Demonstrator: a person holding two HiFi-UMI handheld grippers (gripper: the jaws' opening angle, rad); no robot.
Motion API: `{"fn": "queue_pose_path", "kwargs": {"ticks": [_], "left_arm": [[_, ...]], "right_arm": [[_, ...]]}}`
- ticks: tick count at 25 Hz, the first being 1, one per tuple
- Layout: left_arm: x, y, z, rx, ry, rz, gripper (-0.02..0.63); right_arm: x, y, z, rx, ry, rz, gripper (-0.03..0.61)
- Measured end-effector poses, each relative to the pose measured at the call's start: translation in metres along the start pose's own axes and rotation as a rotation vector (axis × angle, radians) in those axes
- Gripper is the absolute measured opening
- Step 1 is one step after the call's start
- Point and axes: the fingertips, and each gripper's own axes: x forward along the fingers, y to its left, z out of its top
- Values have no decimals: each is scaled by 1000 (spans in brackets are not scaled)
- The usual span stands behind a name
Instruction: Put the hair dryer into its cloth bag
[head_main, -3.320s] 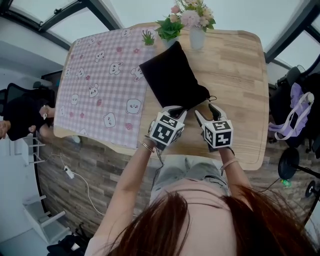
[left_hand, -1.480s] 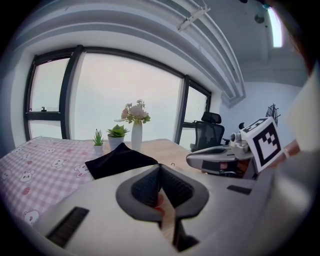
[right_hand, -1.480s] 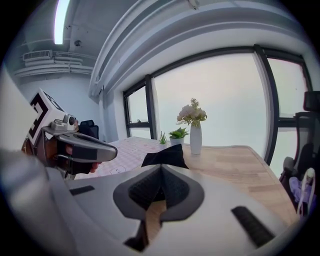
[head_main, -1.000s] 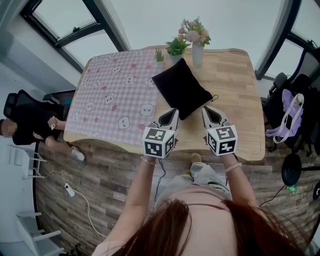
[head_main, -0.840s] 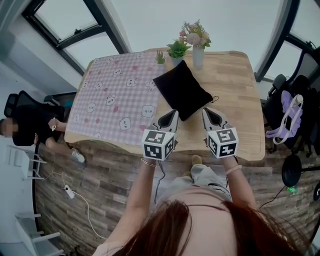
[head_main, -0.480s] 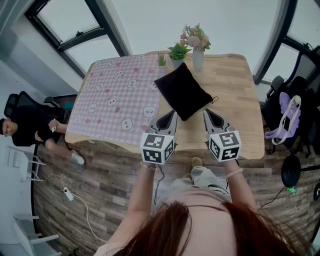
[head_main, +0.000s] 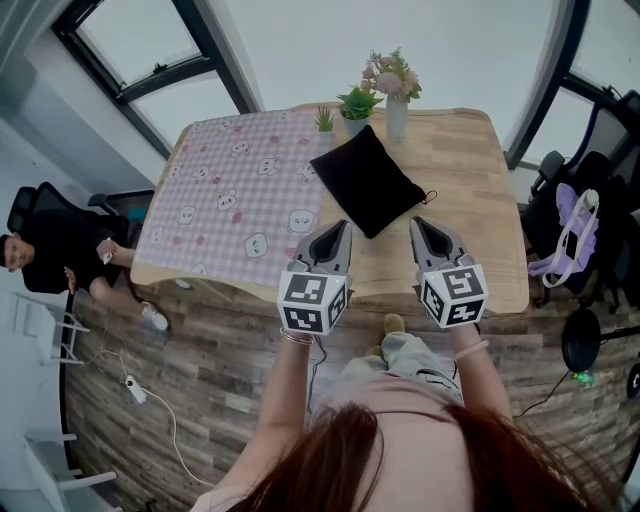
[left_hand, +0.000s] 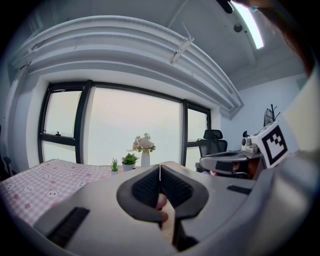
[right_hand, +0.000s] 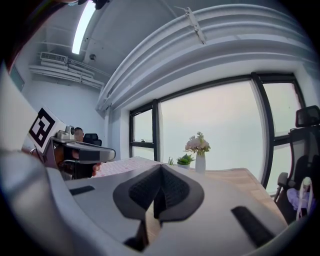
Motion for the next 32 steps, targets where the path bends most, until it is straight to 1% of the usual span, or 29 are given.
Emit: {"fn": "queue_pose_path", "kwargs": {"ticks": [20,32], "left_arm": [[-17,-3,14,28,-32,-12,14],[-10,-4,14,24,-31,-30,15]], "right_arm": [[-8,14,13,-29,-8,-9,0],[-1,12,13,-43,9,-12,0]]}}
